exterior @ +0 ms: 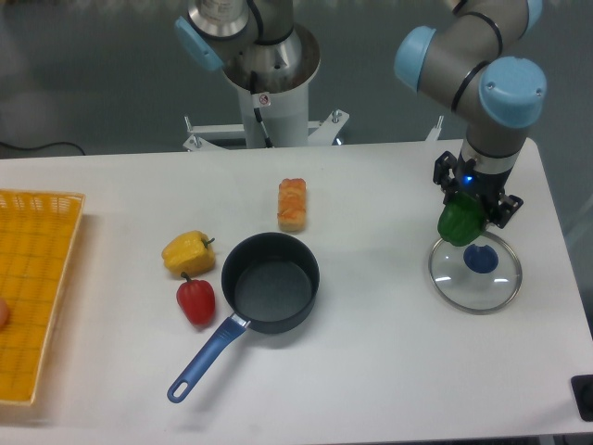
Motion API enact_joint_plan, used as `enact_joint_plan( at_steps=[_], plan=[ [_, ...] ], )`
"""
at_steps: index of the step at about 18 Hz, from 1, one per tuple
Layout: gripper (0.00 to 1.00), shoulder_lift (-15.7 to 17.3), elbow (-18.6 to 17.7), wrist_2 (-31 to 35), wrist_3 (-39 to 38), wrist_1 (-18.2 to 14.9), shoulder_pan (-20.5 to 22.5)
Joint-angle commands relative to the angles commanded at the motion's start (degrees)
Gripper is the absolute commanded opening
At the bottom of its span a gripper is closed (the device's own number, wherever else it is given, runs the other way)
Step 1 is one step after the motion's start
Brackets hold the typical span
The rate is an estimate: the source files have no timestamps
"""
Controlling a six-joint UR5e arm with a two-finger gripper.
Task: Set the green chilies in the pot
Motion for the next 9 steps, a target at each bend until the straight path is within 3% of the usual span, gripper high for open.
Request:
enact_joint_plan(
  at_steps=[9],
  plan=[
    [0.68,0.44,-0.17,0.09,-1.58,-0.44,0.18]
  ],
)
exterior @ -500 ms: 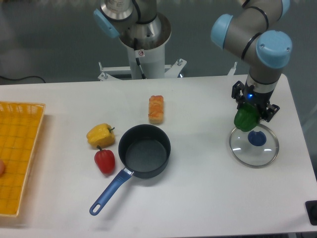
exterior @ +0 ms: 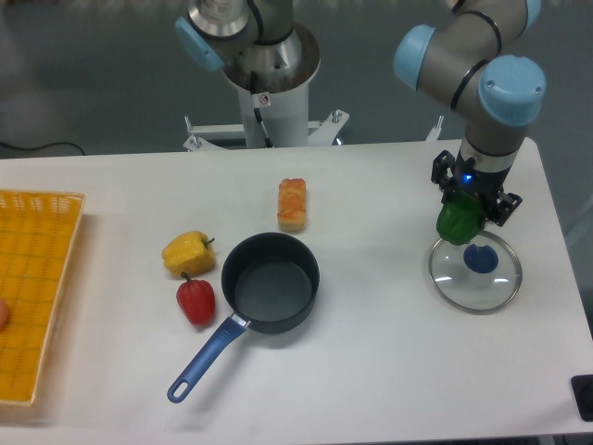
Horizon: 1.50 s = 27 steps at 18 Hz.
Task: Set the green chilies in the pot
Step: 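Carry the green bell pepper over to the dark blue saucepan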
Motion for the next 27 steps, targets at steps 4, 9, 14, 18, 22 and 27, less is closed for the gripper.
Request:
enact_joint_plan(
  at_steps=[4,9,14,18,22,27],
  plan=[
    [0.68,0.18,-0.09,0.0,-2.2,-0.53,-0.7],
    [0.68,2.11,-0.44,-0.96,-5.53,-4.04,-2.72],
    [0.68,4.57,-2.46,-1.41,-11.76,-4.84,-7.46],
    [0.68,4.92,-2.81,-1.49,-20.38,-4.22,-13.79],
    [0.68,4.57,-2.9,-3.24,-25.3,-3.35,-17.75],
    [0.68,4.66,-5.89,-4.22,-31.81,3.5,-22.05]
  ],
)
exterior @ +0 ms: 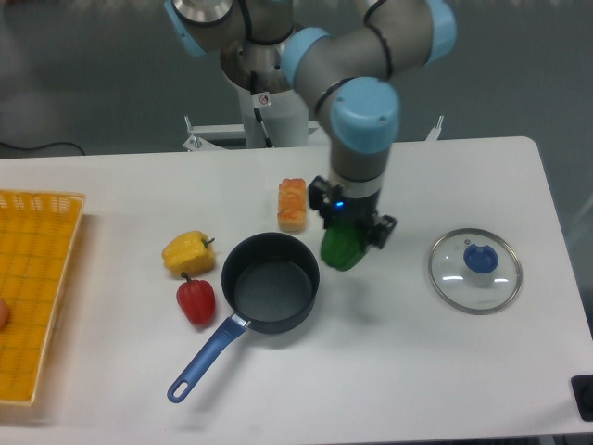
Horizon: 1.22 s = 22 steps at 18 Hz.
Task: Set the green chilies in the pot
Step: 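Carry the green bell pepper over to the dark blue saucepan, then lower the green pepper into the saucepan and open the gripper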
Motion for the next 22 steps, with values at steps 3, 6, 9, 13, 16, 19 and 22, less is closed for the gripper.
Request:
enact_joint_plan(
  at_steps=[3,6,9,13,16,19,22],
  plan=[
    [0.68,-0.44,-0.62,0.0,-2.29,2.02,-2.2],
    [0.68,-0.88,-2.37,0.09,-3.88,5.27,-4.4],
    [0.68,-1.67,-3.08,0.35,-4.23,6.25,-5.72],
    [0.68,-2.02,-4.57,0.62,-4.32,6.25,-7.13],
    [0.68,-2.2,-5.1,1.84,-4.32,6.34,-7.91],
    [0.68,-3.25,-5.01,1.93,-4.32,6.51,-8.01],
    [0.68,-4.83,-4.66,2.02,-4.32,8.18,-7.92]
  ],
)
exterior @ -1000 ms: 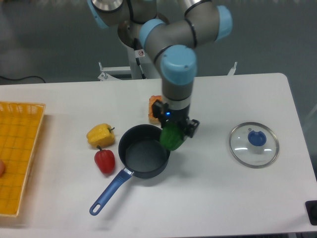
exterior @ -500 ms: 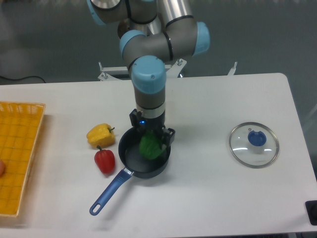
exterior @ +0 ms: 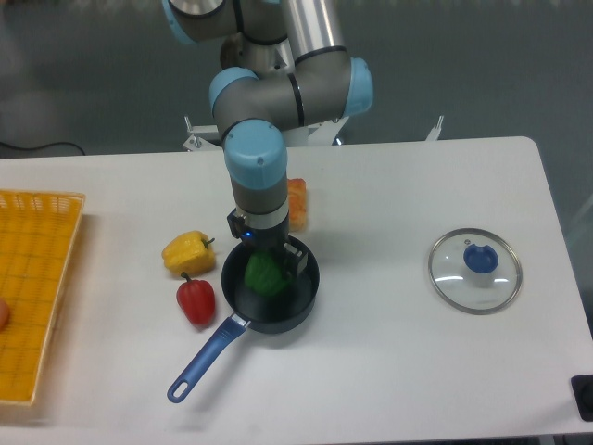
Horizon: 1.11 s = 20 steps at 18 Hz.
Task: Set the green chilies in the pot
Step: 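Lower the green pepper into the saucepan and open the gripper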
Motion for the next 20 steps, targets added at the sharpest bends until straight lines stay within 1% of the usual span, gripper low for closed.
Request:
enact_joint_plan(
  at_steps=[6,8,12,15,16,20],
  plan=[
    [0.69,-1.94,0.79,0.7,0.0,0.44,0.09],
    [0.7,-2.38,0.79,1.32,0.0,1.4,0.09],
    [0.81,-2.55,0.79,1.49,0.0,1.59,0.17],
    [0.97,-2.29,0.79,1.49,0.0,1.59,0.18],
    [0.99,-2.29,0.79,1.49,0.0,1.5,0.18],
    [1.0,-2.03,0.97,1.58,0.17,1.32,0.09]
  ],
)
